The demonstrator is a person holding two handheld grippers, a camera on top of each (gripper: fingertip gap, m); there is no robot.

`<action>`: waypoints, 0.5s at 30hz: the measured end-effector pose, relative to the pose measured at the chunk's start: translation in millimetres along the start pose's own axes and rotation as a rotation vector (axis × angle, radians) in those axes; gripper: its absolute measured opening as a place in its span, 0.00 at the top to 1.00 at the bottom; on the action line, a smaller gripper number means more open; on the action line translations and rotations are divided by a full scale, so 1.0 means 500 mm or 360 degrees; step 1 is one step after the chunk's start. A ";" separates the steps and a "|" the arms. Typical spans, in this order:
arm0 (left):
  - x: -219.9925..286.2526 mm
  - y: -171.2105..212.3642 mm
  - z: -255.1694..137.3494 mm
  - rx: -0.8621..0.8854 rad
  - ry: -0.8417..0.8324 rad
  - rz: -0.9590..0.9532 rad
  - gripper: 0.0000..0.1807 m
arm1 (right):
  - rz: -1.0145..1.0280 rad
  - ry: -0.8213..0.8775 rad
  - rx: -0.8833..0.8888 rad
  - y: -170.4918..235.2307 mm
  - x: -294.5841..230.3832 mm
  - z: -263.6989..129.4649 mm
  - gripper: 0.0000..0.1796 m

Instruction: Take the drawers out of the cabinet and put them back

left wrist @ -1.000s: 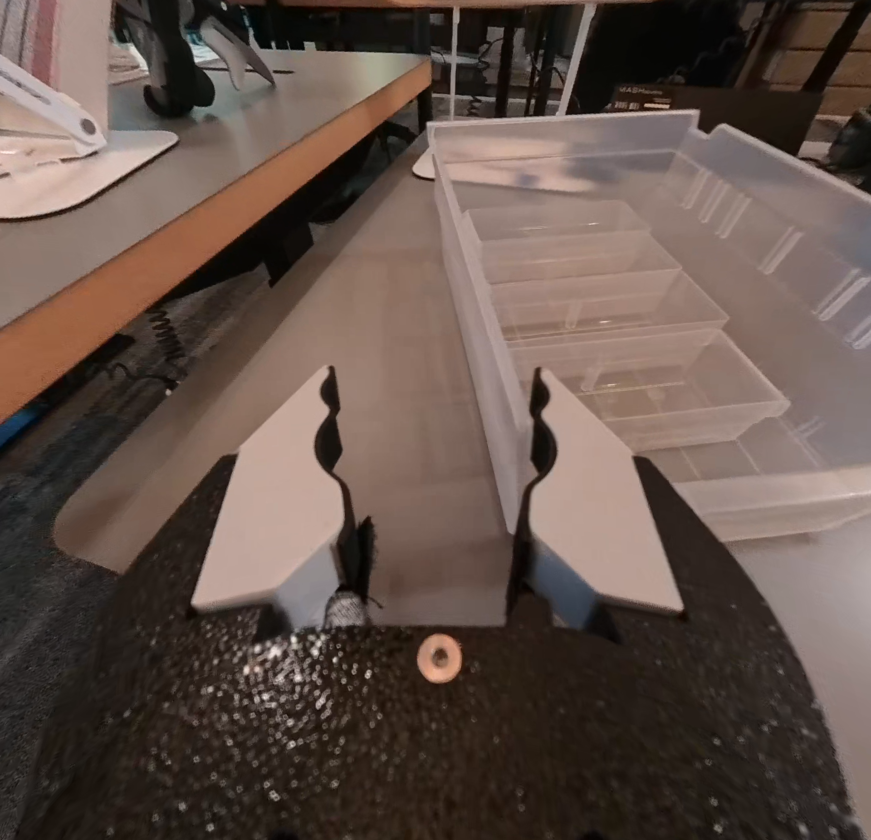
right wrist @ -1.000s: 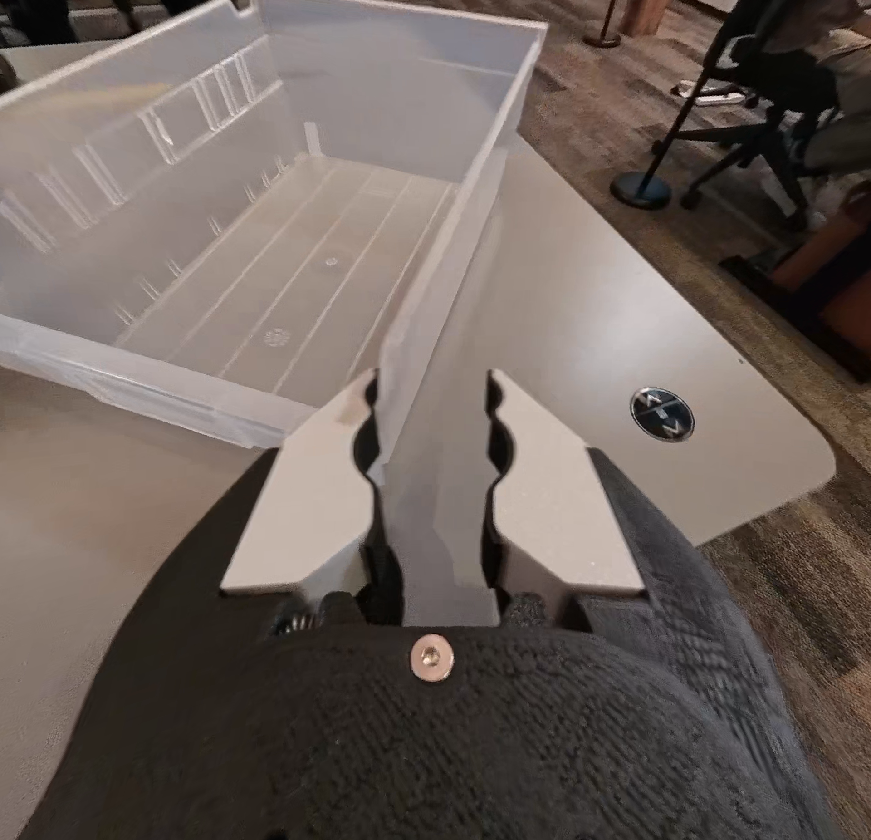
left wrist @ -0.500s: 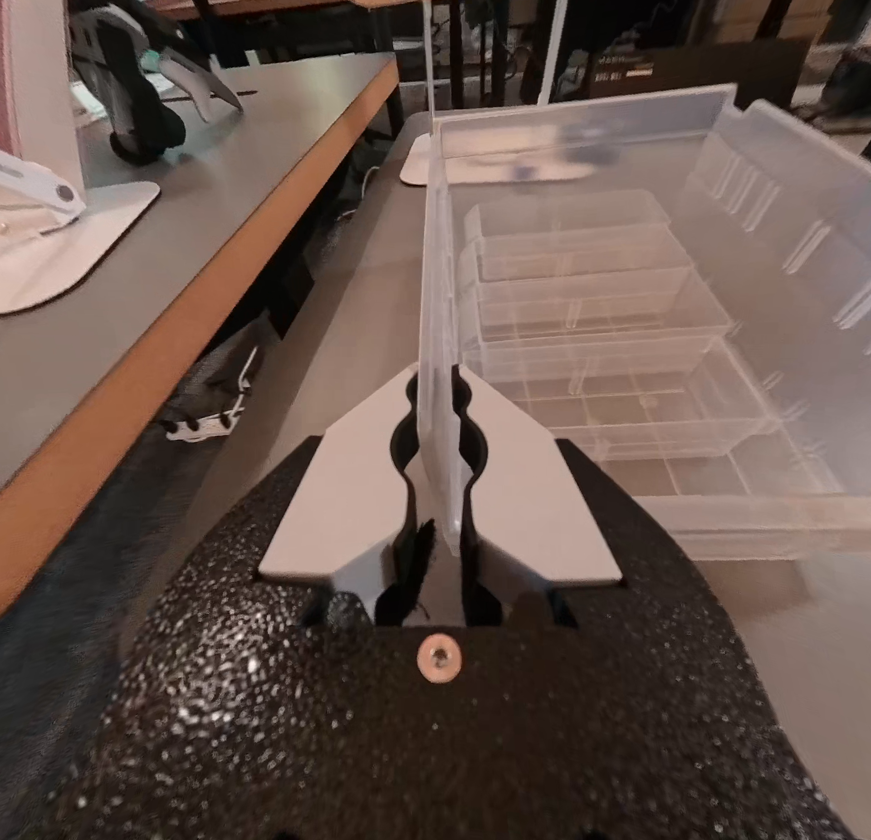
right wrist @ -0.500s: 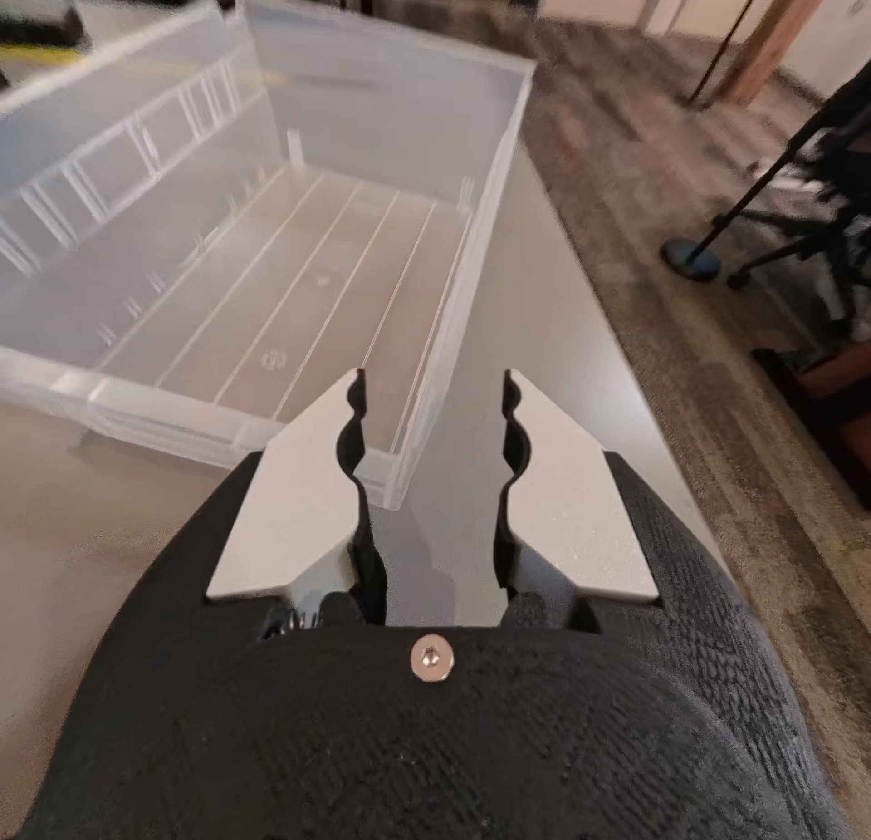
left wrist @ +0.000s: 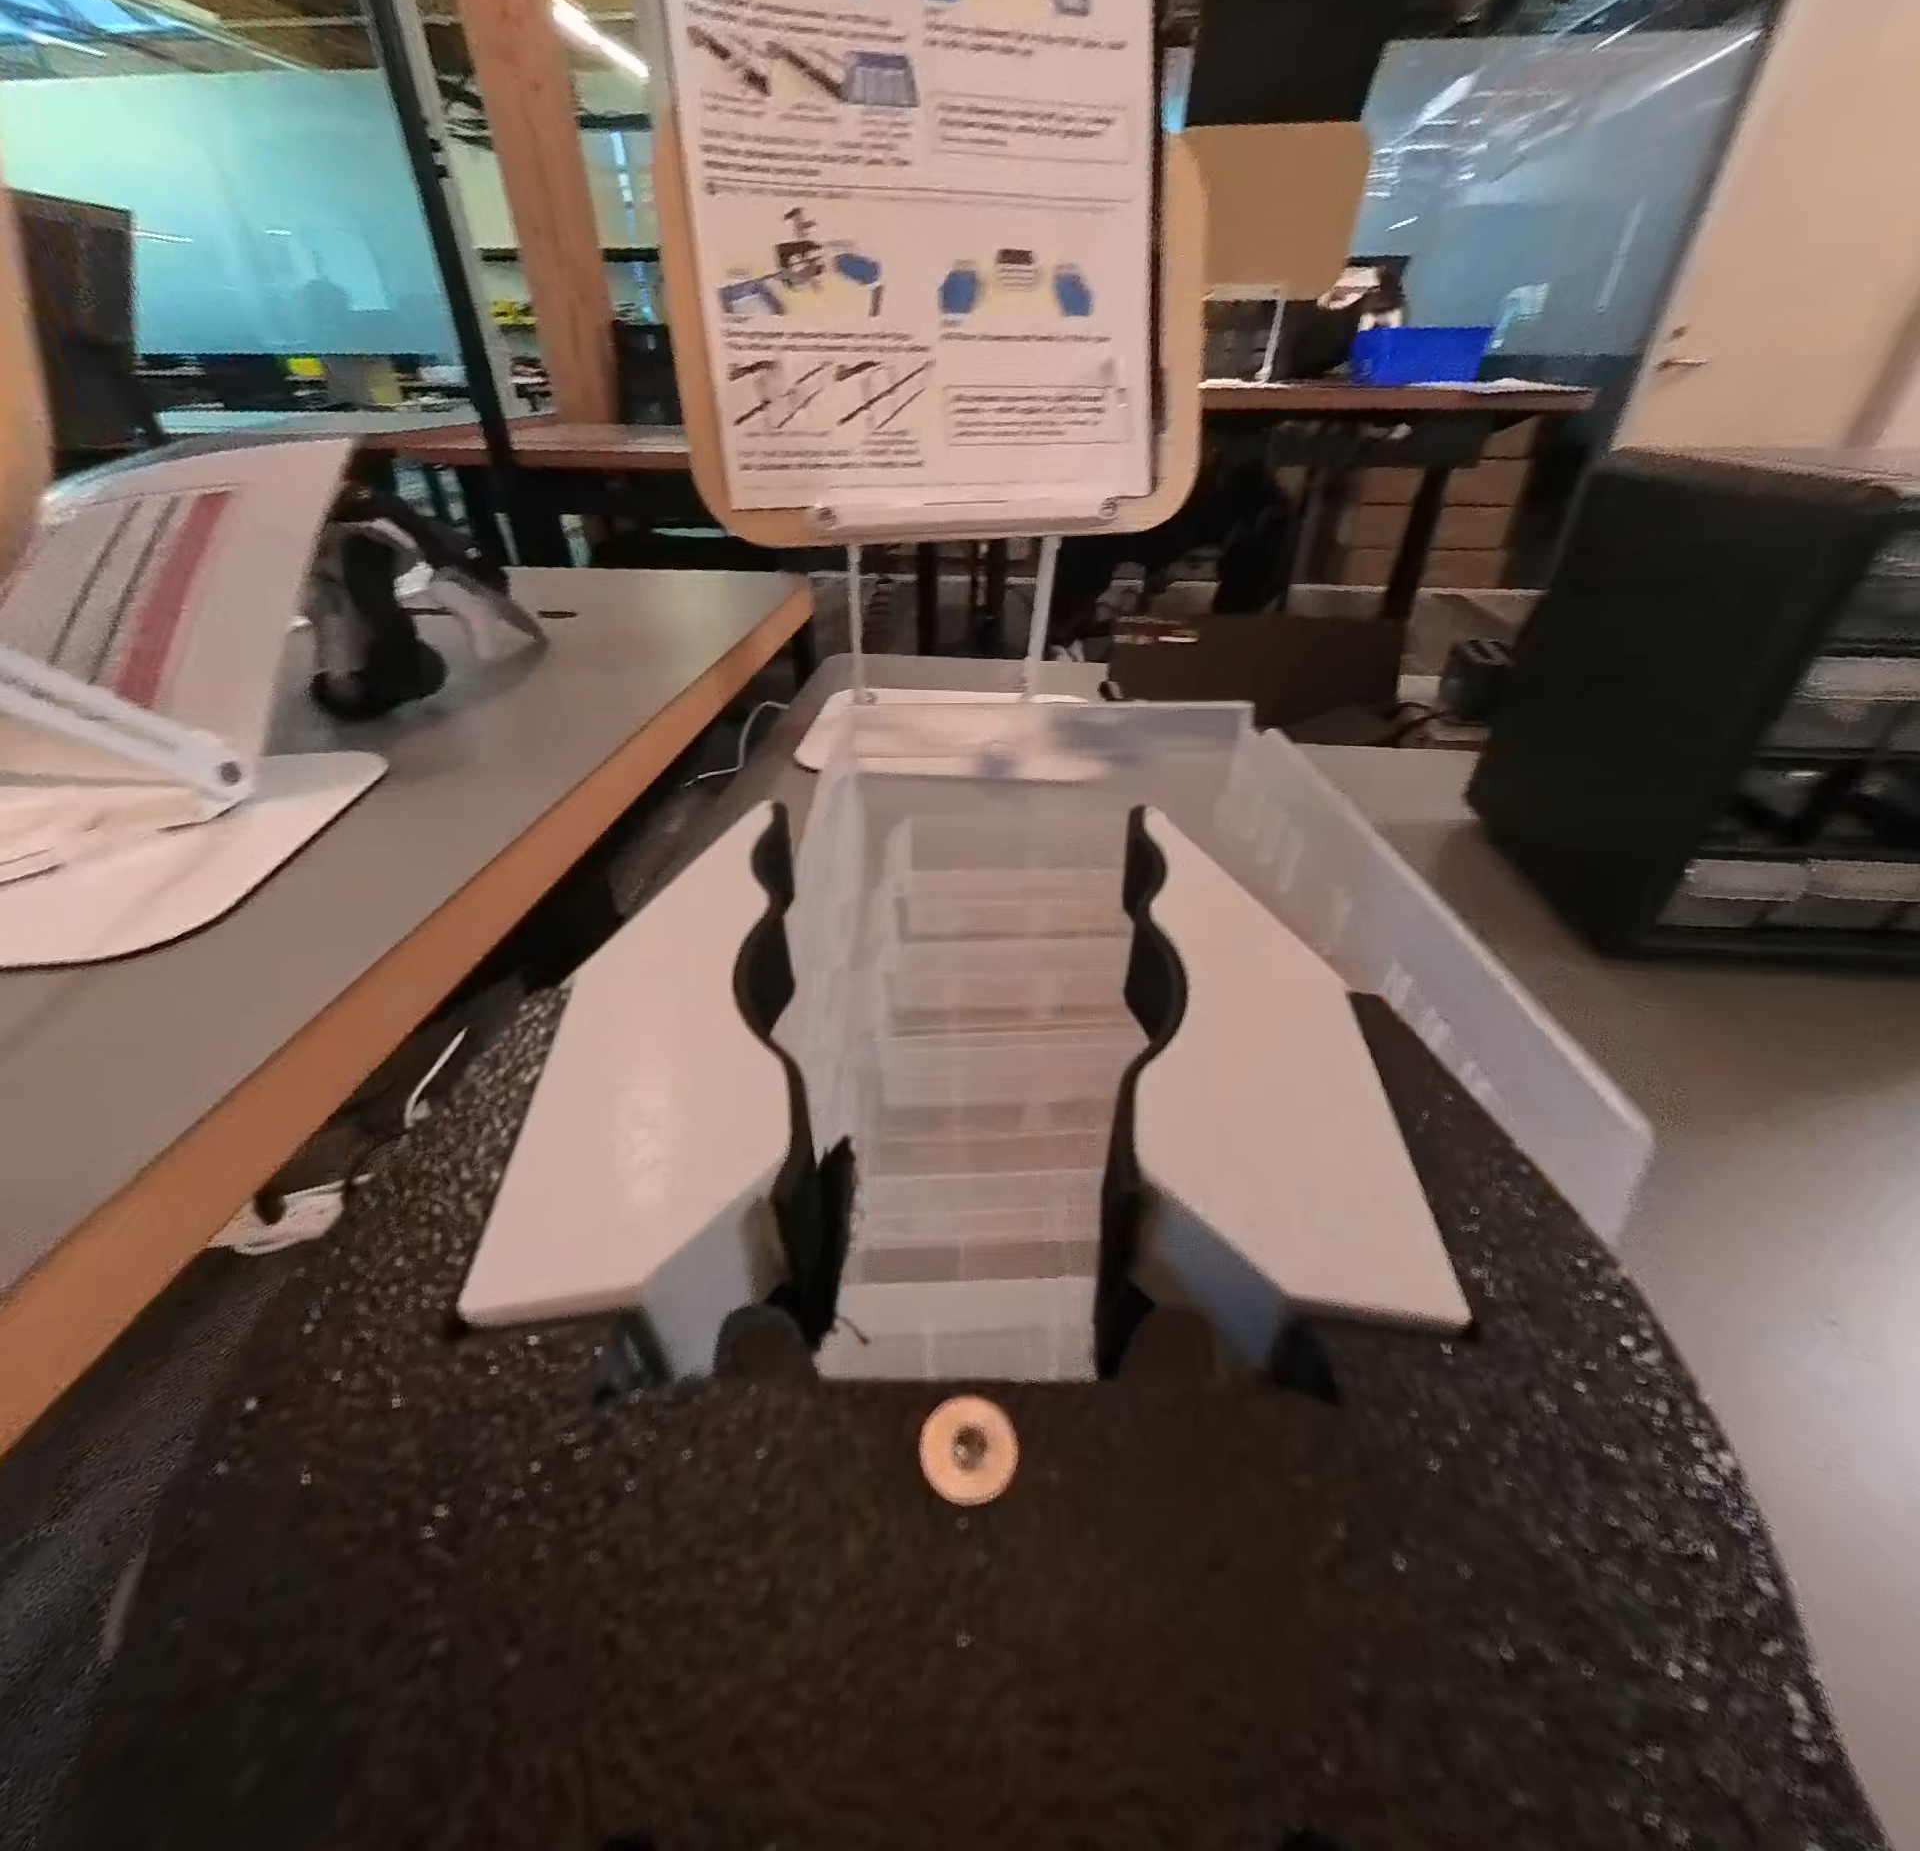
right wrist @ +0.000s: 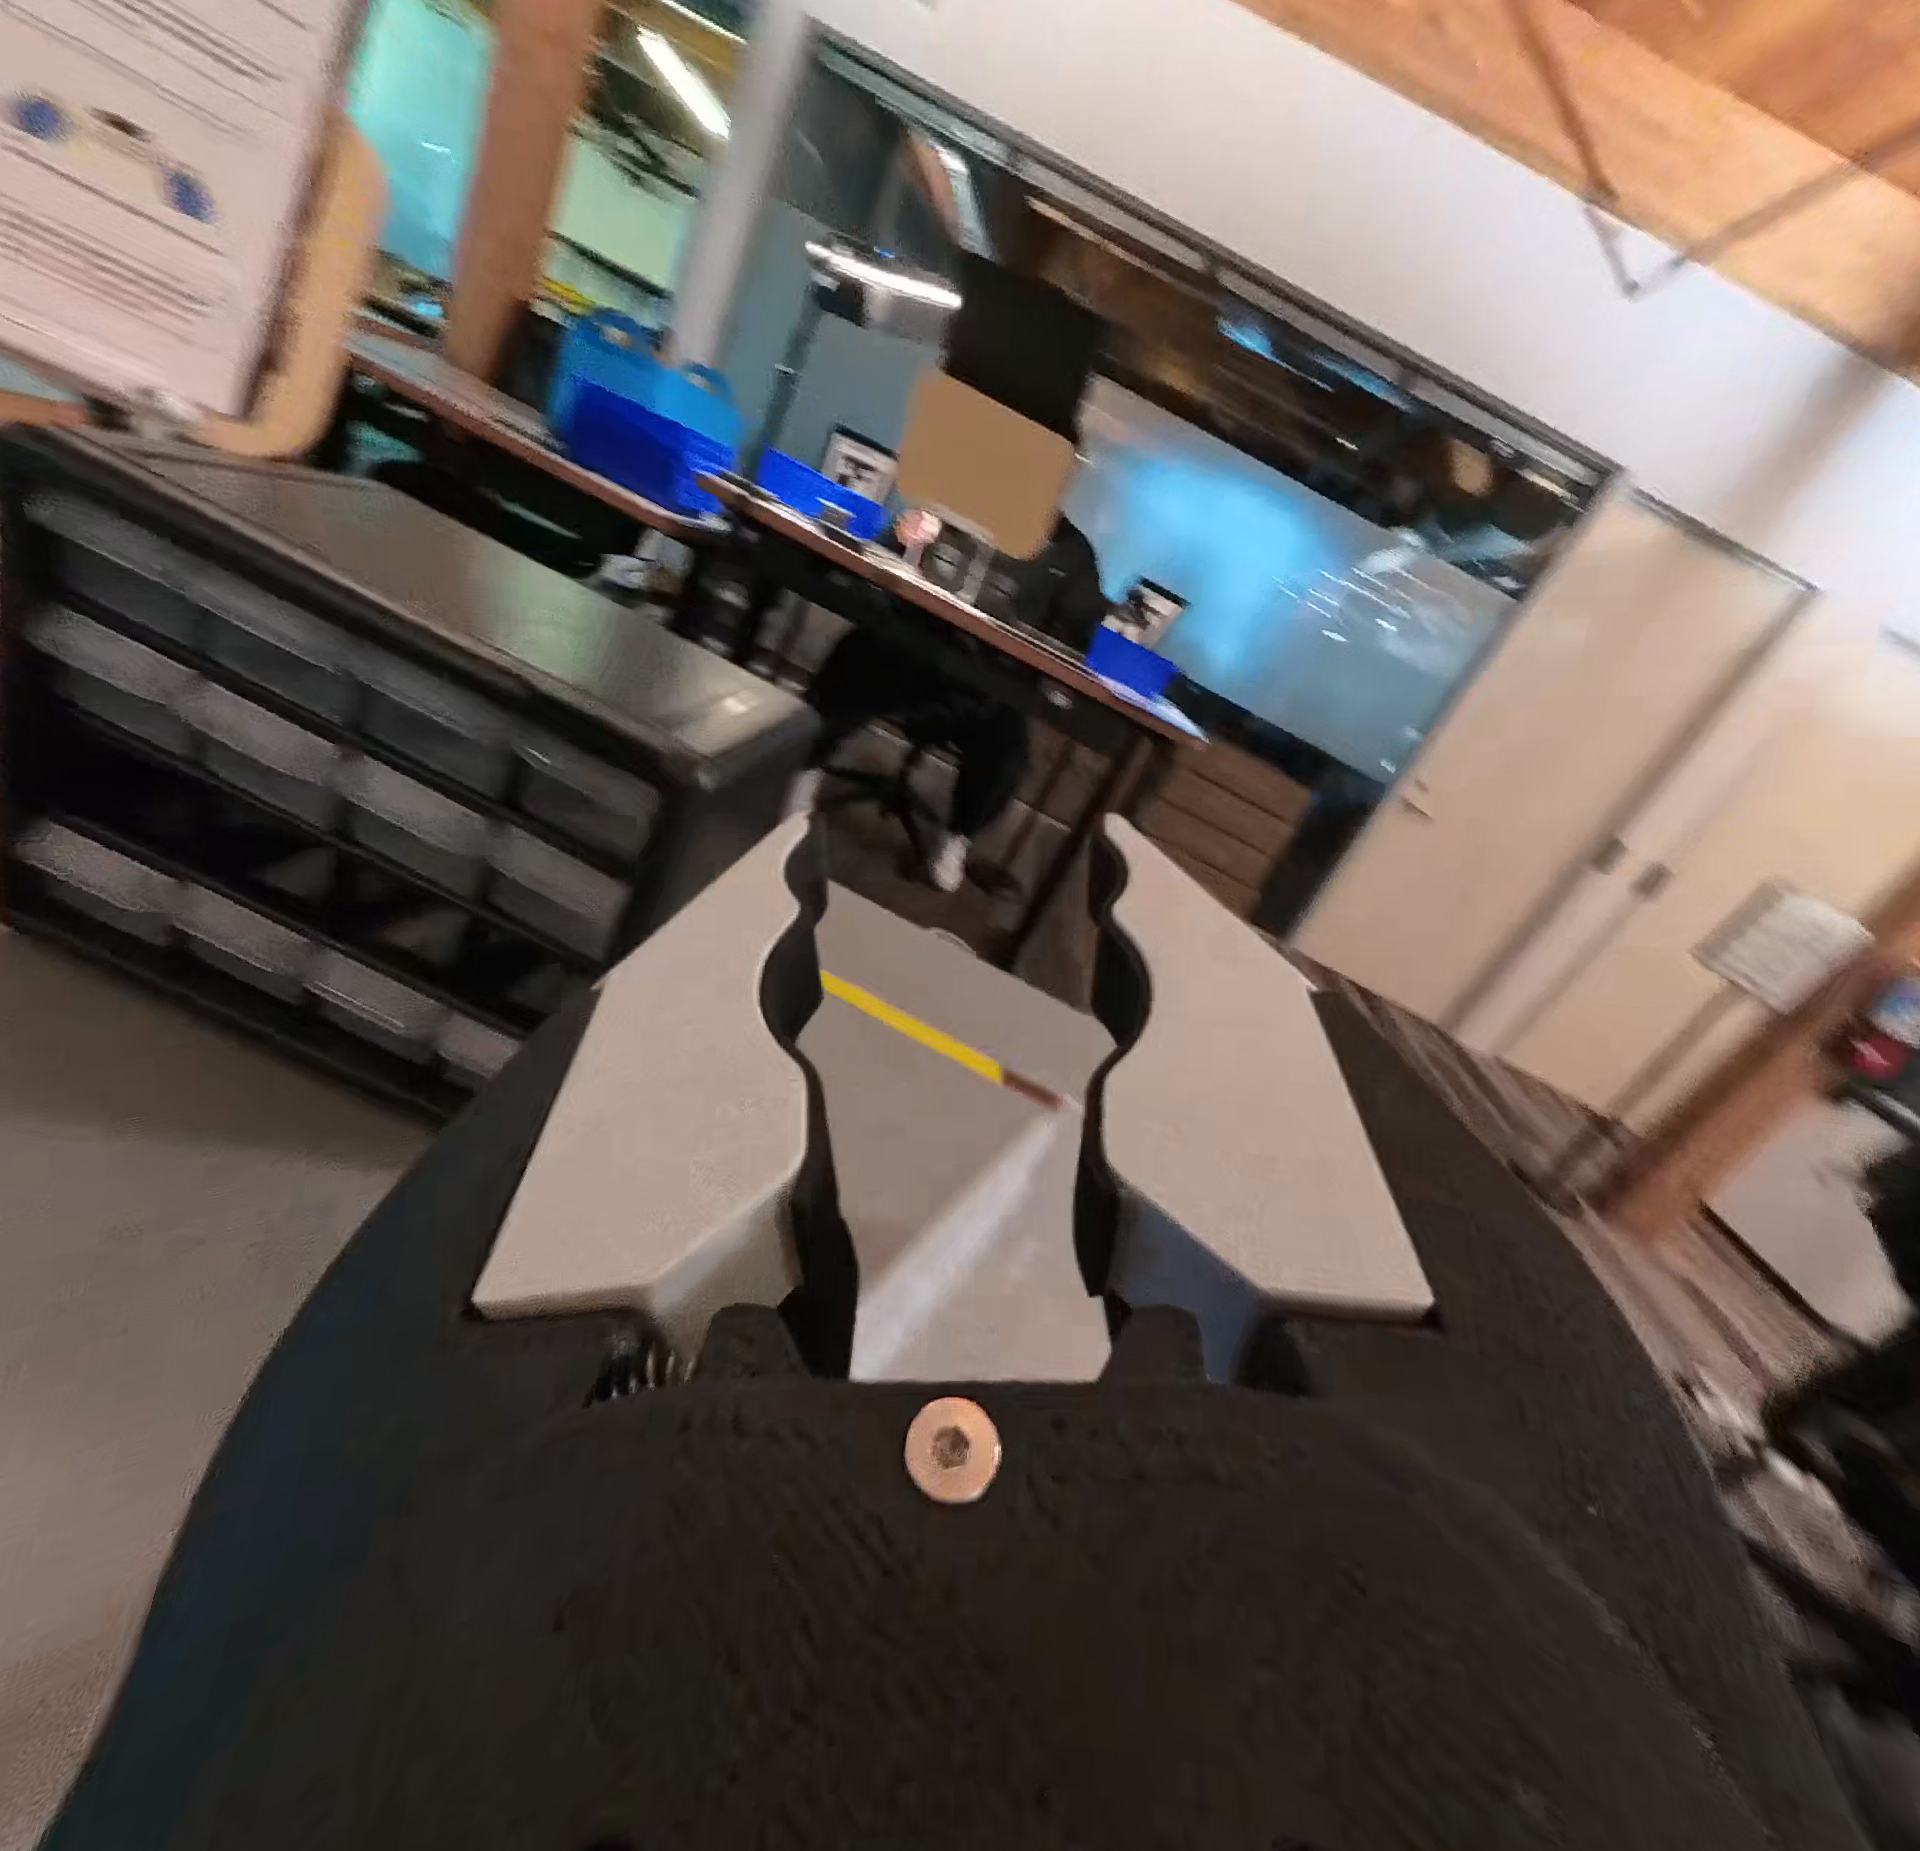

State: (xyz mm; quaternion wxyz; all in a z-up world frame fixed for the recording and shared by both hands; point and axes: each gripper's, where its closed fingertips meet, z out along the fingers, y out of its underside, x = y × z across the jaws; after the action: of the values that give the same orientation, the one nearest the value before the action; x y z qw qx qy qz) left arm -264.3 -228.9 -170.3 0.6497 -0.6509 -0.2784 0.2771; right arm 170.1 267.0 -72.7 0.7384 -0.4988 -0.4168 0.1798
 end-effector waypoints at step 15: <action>0.073 0.008 0.037 -0.0214 0.0157 0.0196 0.69 | 0.0458 -0.0922 -0.0070 -0.056 -0.217 0.351 0.97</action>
State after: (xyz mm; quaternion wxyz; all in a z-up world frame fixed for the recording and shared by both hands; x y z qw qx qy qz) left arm -252.5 -189.5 -174.2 0.5991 -0.7218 -0.2236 0.2647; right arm -37.3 283.7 -68.1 0.5449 -0.4965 -0.5387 0.4079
